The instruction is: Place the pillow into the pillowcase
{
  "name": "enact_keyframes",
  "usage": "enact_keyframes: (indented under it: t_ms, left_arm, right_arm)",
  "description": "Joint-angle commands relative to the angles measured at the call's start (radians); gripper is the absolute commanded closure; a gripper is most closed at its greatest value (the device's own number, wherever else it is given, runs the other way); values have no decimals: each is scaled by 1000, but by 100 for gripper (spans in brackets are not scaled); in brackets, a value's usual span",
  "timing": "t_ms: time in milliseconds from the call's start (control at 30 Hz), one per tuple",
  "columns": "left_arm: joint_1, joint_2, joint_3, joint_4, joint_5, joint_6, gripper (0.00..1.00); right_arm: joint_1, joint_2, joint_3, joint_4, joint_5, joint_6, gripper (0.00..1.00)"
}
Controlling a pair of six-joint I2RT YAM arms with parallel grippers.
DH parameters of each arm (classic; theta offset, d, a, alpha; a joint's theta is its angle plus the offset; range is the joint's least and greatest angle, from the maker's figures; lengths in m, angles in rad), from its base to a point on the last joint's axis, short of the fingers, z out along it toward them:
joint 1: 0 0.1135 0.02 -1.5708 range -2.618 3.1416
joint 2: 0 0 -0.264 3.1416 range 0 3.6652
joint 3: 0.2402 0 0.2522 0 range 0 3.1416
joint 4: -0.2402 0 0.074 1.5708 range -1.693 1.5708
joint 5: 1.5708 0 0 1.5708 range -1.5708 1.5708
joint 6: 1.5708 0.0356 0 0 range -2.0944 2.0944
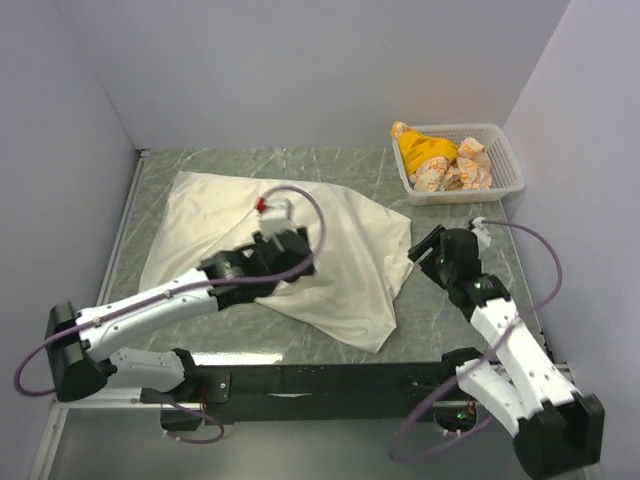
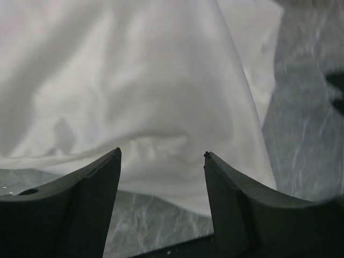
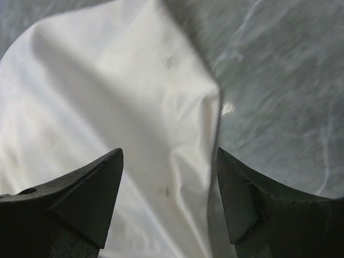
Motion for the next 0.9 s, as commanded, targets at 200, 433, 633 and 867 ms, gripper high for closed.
enact_keyframes:
  t_ms: [200,433,633,867]
  left_arm:
    - [-494,436,236,31,-139,116,20]
    - [-547,659,397,116,-94,202,14]
    - [-544,781,491,99,-122,222,14]
    - [-516,845,513,62,-153,152,23]
  right_arm:
    - [-362,444,142,261,-265,-99,25]
    - [-534,493,149,293,-503,-110,26]
    - [-536,481,178,270,-502,-116,26]
    - [-536,479,205,251,-489,-128,26]
